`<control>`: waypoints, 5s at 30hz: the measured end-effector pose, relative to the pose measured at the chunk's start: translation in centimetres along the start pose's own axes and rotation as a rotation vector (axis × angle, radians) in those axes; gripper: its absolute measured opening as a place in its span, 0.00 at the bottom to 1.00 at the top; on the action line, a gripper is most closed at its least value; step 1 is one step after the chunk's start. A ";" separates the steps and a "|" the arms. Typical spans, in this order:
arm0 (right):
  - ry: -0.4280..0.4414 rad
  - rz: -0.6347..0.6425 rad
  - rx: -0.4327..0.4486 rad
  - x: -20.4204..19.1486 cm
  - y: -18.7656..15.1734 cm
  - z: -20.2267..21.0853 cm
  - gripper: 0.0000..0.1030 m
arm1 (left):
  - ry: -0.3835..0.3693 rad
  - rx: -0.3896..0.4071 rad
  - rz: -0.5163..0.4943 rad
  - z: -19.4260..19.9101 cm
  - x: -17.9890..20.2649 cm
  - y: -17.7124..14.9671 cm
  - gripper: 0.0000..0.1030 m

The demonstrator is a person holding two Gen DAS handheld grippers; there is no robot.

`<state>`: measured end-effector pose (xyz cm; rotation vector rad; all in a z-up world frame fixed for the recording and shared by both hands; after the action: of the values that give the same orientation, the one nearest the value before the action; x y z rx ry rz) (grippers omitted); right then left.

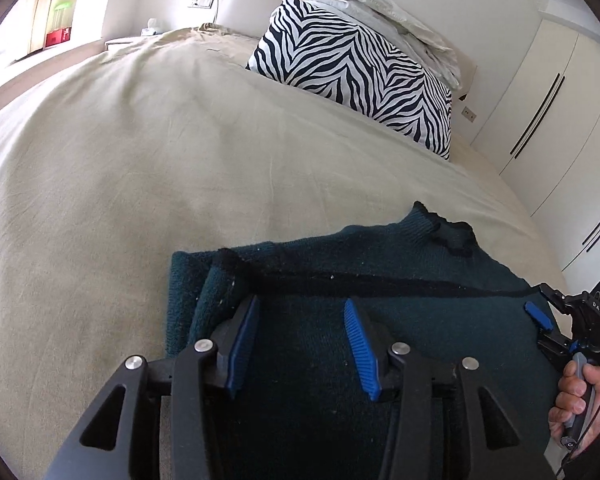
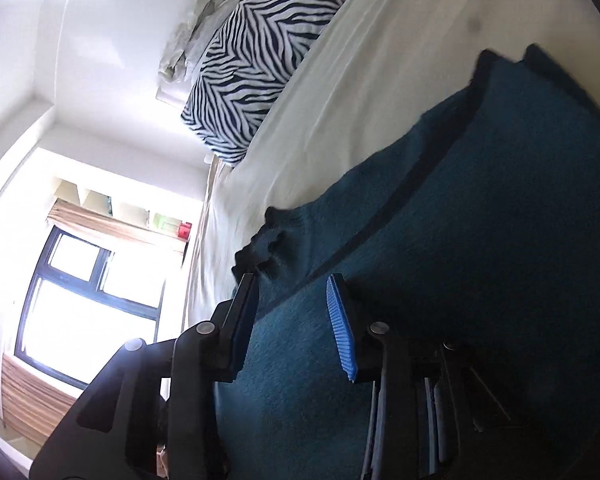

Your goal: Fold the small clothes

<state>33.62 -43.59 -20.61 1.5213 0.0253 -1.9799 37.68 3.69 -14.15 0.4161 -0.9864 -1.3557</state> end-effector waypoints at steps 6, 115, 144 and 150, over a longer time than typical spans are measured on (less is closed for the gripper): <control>-0.073 -0.082 0.209 4.3 4.7 5.3 0.23 | 0.016 -0.002 -0.115 -0.5 2.1 -0.7 0.67; 0.009 0.165 -0.319 -12.0 -16.0 -5.0 0.60 | -0.112 -0.115 0.312 11.2 -4.5 -5.1 0.74; 0.081 0.102 -0.643 -15.2 -22.6 -10.4 0.60 | -0.379 -0.347 0.767 7.9 -4.7 -8.3 0.33; 0.107 0.066 -0.645 -15.2 -22.0 -9.9 0.60 | -0.348 -0.318 0.737 8.4 -4.2 -7.8 0.12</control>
<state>33.46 -15.13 -18.30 1.1732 0.5909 -1.6117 26.68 8.27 -16.87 -0.4132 -1.0379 -0.8863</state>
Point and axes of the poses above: each gripper's, at about its wrist camera, not at the fingertips, and z roughly against the way its jaws point, x to its right, y to its top, the point moved 5 cm from there along -z, roughly the way its jaws point, and after that the axes turned 11 degrees about x, right-handed, at the moved point
